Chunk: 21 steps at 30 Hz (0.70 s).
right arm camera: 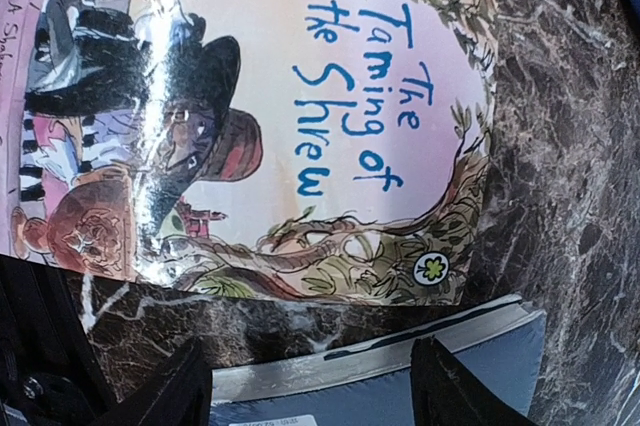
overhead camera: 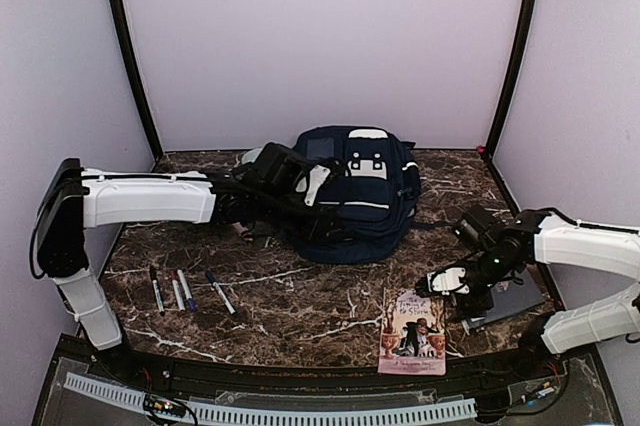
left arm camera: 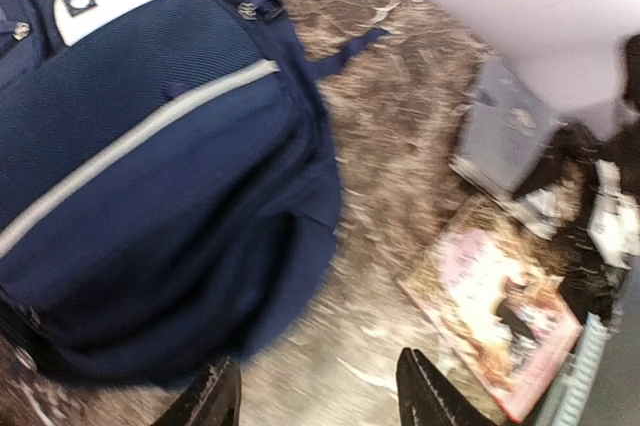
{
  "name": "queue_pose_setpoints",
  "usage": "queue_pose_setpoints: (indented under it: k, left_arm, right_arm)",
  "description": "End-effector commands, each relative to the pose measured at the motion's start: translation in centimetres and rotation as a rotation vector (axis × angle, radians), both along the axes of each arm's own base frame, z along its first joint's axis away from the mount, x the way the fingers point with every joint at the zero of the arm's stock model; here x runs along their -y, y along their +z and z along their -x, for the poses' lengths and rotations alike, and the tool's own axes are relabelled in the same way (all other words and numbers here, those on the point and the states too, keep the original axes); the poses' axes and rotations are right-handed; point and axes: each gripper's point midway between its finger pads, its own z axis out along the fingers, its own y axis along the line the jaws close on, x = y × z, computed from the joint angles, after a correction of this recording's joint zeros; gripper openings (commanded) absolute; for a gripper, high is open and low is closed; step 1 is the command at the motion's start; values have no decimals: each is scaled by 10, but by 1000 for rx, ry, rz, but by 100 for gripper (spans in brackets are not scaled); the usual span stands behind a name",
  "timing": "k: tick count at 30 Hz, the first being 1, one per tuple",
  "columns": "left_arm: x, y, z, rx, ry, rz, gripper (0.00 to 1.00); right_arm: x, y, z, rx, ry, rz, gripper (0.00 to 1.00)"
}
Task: Pack the student bag
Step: Place the largest pocket of the bag in the student bag, then move the book to the center of the board.
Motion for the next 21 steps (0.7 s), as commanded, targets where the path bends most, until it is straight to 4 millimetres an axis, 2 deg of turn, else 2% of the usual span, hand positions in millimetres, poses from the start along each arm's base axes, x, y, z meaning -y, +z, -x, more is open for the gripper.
queue_pose_setpoints:
  k: [1,4,6,13,17,21]
  left_arm:
    - [-17,-6,45,-181,38,51,55]
    - [-26,-22,66,-311,70,94,56]
    - [-25,-24,78,-371,61,147,58]
    - [-35,-45,97,-500,102,177,60]
    - [-43,-53,100,-520,136,166,60]
    - [-54,-61,100,-526,196,145,59]
  right_arm:
    - [-1,-10,-4,27,19,24,68]
    - [-5,-13,-10,45,11,24,68]
    - [-6,-16,-13,56,8,26,68]
    - [-23,-30,-23,87,3,17,67]
    - [-51,-36,-39,77,-30,-21,65]
    - [-97,-32,-68,45,-129,-99,60]
